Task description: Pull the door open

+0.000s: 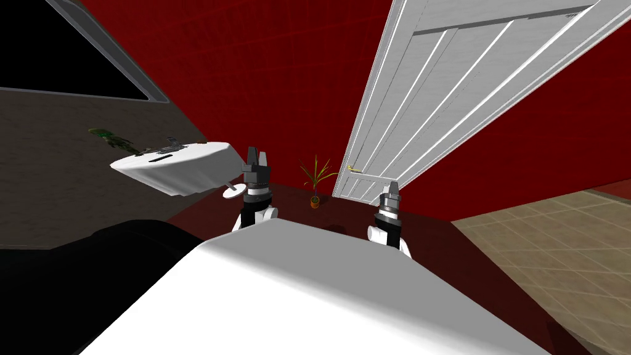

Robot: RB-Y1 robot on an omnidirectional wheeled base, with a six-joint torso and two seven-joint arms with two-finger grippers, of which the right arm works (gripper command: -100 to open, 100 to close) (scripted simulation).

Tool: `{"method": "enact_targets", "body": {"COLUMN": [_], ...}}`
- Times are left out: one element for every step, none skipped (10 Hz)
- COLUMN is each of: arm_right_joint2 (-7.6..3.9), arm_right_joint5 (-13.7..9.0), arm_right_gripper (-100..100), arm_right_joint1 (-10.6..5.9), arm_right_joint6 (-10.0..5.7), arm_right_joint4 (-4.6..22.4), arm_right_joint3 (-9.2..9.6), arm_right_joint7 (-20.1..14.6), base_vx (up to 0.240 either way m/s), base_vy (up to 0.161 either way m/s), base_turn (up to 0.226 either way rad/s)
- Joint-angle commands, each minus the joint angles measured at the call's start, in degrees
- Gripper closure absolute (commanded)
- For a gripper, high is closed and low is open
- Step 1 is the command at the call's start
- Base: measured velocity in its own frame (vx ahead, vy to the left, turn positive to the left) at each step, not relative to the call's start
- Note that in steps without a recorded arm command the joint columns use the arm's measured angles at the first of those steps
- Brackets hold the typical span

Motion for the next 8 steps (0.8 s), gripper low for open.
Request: {"method": "enact_targets", "body": {"arm_right_joint2": [-0.42,-0.58,-0.58,-0.73,-0.88,-1.01,-1.01,-1.1], "arm_right_joint5": [-0.3,-0.4,-0.4,-0.6,-0.7,-0.9,-0.9,-1.0], "arm_right_gripper": [-100,-100,-100,-100,-100,-100,-100,-100], "arm_right_joint1": [-1.29,-2.32,-2.32,-3.35,-4.38,-5.42,-5.42,-6.48], "arm_right_joint6": [-0.42,-0.82,-0.82,-1.23,-1.63,-2.03,-2.03,-2.45], "arm_right_joint4": [2.9,4.5,5.6,7.4,9.8,12.0,12.9,15.0], "arm_right_joint3": [-0.8,-1.37,-1.37,-1.93,-2.49,-3.06,-3.06,-3.64], "arm_right_joint7": [-0.2,-0.2,-0.2,-0.3,-0.3,-0.4,-0.4,-0.4], "base_vx": [0.053,0.066,0.056,0.058,0.082,0.088,0.059,0.055], "base_vy": [-0.033,-0.045,-0.032,-0.03,-0.046,-0.042,-0.033,-0.036], "base_turn": [0.064,0.127,0.04,0.069,0.124,0.13,0.031,0.054]}}
